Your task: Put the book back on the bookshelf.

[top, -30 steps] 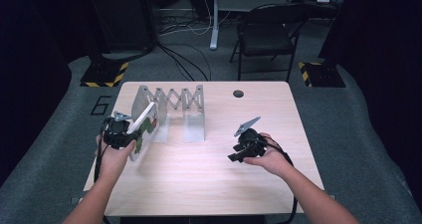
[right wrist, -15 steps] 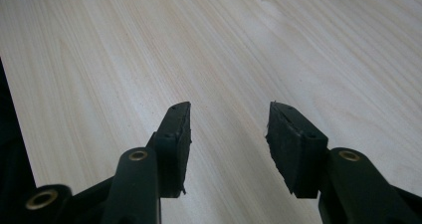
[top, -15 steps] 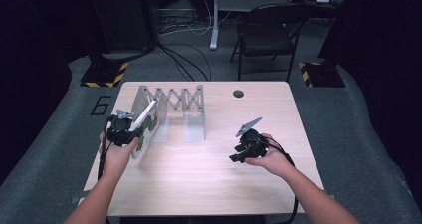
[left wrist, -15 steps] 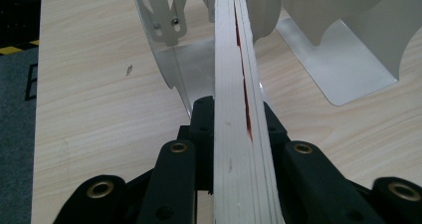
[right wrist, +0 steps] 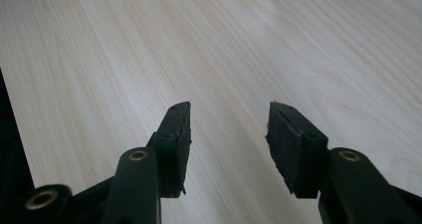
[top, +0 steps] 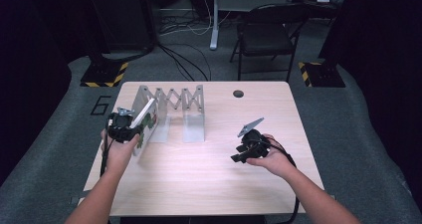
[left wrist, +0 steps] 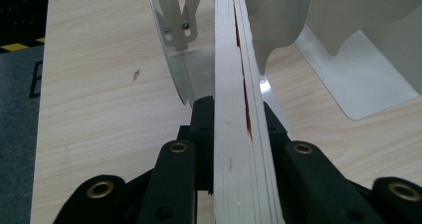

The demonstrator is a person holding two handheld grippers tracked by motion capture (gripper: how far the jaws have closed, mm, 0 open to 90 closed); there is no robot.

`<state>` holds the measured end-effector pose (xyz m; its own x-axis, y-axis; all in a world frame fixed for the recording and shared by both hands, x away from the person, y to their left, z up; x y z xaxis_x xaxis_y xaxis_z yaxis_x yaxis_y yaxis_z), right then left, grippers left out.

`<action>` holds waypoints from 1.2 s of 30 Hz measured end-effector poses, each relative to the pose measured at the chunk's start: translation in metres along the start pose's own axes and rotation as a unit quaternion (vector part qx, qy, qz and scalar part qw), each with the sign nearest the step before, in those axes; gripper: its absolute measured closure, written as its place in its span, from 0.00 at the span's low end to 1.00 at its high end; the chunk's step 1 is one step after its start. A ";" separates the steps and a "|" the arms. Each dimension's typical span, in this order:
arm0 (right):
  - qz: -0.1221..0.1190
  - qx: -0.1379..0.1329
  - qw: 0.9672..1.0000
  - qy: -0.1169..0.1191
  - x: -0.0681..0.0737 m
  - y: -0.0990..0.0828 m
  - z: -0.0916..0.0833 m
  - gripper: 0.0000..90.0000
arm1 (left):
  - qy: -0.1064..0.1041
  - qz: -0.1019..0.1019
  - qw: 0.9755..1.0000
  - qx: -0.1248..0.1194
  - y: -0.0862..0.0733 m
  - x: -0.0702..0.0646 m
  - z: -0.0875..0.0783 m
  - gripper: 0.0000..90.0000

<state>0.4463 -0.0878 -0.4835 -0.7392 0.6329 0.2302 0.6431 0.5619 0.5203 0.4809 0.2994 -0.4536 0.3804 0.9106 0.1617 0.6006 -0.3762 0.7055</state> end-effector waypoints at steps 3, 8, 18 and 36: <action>-0.005 0.004 1.000 0.001 0.000 0.000 0.000 0.58 | 0.002 0.005 1.000 0.002 0.000 0.001 0.001 0.84; -0.005 0.003 1.000 0.001 -0.001 0.000 0.000 0.58 | 0.004 -0.004 1.000 -0.003 0.002 0.003 0.004 0.84; -0.005 0.003 1.000 0.000 -0.001 0.000 0.000 0.58 | 0.008 -0.006 1.000 0.002 0.001 0.003 0.010 0.84; -0.010 0.011 1.000 0.001 0.001 0.001 0.002 0.58 | 0.004 -0.008 1.000 0.014 -0.009 0.002 0.019 0.83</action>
<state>0.4463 -0.0854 -0.4849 -0.7521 0.6206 0.2218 0.6325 0.5853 0.5073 0.4897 0.3014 -0.4723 0.3655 0.9178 0.1553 0.6259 -0.3658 0.6888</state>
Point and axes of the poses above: each handheld gripper's, and its own axes: z roughly forward along the jaws, y roughly out of its top, x roughly to its left, the point moved 5 cm from there along z, roughly forward along the jaws, and after that the axes turned 11 degrees about z, right-handed, at the moved point
